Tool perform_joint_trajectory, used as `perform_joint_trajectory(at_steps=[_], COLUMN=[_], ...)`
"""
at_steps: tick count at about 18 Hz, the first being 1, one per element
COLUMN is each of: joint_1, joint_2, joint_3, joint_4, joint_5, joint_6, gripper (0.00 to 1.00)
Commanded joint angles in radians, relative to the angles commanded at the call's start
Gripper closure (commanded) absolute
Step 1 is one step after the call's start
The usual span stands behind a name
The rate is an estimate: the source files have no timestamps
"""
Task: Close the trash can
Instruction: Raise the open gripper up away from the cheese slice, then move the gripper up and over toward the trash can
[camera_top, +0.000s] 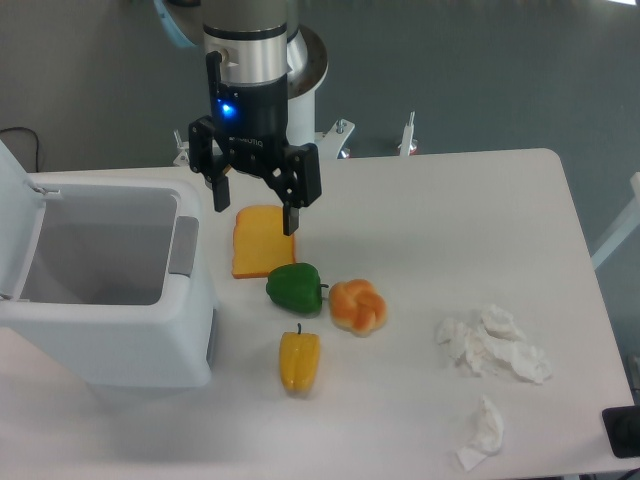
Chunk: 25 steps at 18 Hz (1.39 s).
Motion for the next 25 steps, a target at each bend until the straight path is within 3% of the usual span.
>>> perform_joint_trajectory(at_steps=[8, 16, 25], joint_1=[0.008, 0.006, -0.005], joint_2=[-0.014, 0.021, 0.057], joint_3=[0.032, 0.020, 0.055], joint_4=[0.000, -0.003, 0.003], joint_5=[-0.002, -0.003, -0.008], joint_6=[0.058, 0.045, -0.078], gripper=[0.00, 0.00, 0.00])
